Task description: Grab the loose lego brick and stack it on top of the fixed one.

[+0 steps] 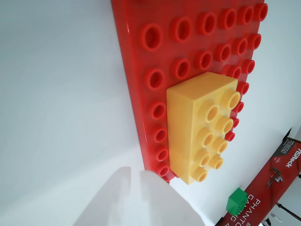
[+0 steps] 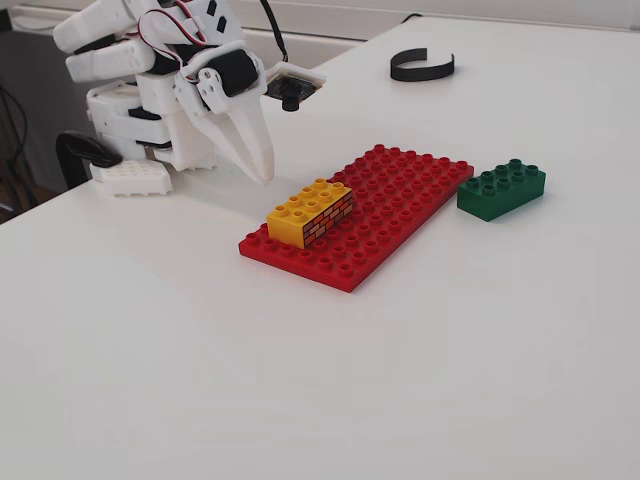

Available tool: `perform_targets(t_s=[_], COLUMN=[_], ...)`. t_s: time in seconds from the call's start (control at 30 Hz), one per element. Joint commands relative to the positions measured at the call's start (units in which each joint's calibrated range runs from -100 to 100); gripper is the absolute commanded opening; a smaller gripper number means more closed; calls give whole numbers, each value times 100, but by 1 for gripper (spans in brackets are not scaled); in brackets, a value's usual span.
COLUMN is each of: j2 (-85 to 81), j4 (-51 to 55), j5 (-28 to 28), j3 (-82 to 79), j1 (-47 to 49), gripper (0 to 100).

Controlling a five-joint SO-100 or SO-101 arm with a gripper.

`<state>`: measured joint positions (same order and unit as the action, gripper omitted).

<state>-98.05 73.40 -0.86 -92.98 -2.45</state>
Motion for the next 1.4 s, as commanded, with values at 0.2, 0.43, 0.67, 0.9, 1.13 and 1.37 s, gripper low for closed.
perform_targets(t_s=[0.2, 0.43, 0.67, 0.9, 1.13, 1.37], j2=[118, 1507, 6350, 9669, 12065, 14089], j4=[41, 275, 1341, 2226, 2295, 2174], j5=[18, 164, -458, -1237, -1963, -2167], j3=[338, 3551, 7614, 11696, 14139, 15397], j1=[-52, 52, 364, 1417, 1877, 1892], gripper=[1, 0, 1, 1, 1, 1])
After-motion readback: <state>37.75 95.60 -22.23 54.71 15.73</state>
